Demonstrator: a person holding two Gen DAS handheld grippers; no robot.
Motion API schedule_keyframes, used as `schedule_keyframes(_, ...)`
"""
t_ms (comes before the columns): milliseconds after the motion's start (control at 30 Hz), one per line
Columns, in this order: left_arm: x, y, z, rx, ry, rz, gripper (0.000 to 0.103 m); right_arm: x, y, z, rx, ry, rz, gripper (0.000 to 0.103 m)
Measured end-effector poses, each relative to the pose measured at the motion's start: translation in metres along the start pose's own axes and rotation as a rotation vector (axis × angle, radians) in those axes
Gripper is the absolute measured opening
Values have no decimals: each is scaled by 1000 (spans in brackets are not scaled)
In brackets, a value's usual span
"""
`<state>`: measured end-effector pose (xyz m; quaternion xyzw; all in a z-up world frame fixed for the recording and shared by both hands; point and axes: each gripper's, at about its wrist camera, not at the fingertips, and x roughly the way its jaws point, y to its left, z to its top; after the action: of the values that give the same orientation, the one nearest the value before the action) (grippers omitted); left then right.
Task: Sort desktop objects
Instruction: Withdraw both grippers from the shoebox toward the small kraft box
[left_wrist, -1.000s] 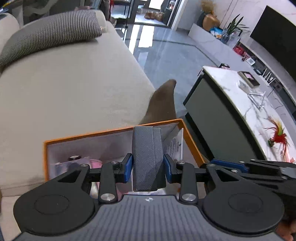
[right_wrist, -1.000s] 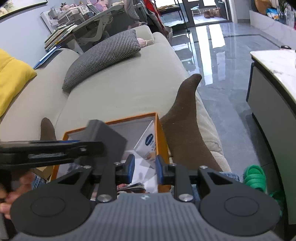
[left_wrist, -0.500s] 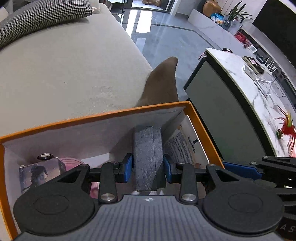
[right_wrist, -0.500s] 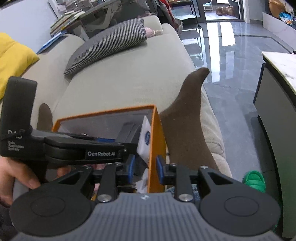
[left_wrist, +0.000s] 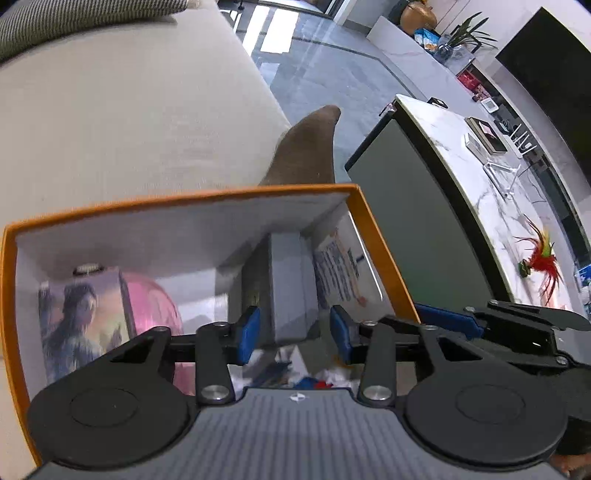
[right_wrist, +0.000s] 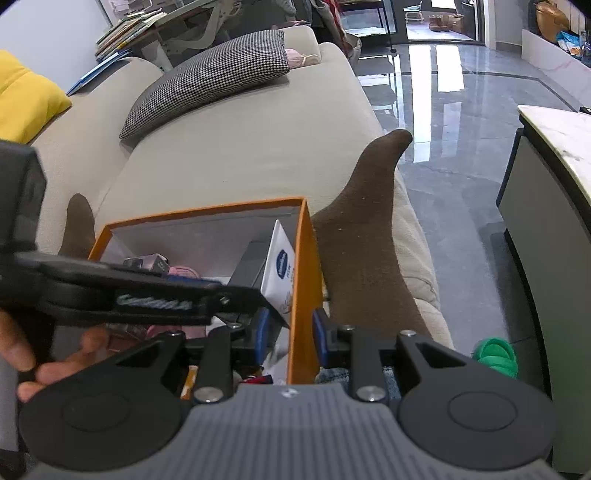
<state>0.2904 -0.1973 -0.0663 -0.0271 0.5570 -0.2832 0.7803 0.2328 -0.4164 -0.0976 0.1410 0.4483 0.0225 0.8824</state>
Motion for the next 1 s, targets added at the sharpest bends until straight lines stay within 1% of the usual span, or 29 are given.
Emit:
schedule_keyframes(67, 3, 3, -2, -8, 7, -4, 31, -1, 2, 0, -5, 0, 1, 28)
schedule_keyframes(167, 6, 4, 0, -26, -7, -29, 30, -2, 5, -2, -11, 1, 2, 28)
schedule_keyframes(333, 10, 0, 3, -29, -7, -27, 29, -3, 6, -3, -12, 1, -3, 28)
schedule_keyframes(433, 2, -3, 1, -29, -22, -8, 29, -4, 7, -4, -15, 2, -7, 28)
schedule_keyframes(533, -17, -9, -6, -5, -50, 4, 29, -9, 13, -5, -30, -7, -20, 28)
schedule_keyframes(667, -51, -16, -21, 30, -99, 39, 29, -25, 24, -9, -59, -46, -50, 31)
schedule_keyframes(867, -109, -8, -50, 38, -175, 101, 29, -45, 53, -18, -89, -85, 3, 31)
schedule_keyframes(1000, -147, 13, -69, 2, -223, 169, 30, -49, 86, -26, -133, -82, 56, 31)
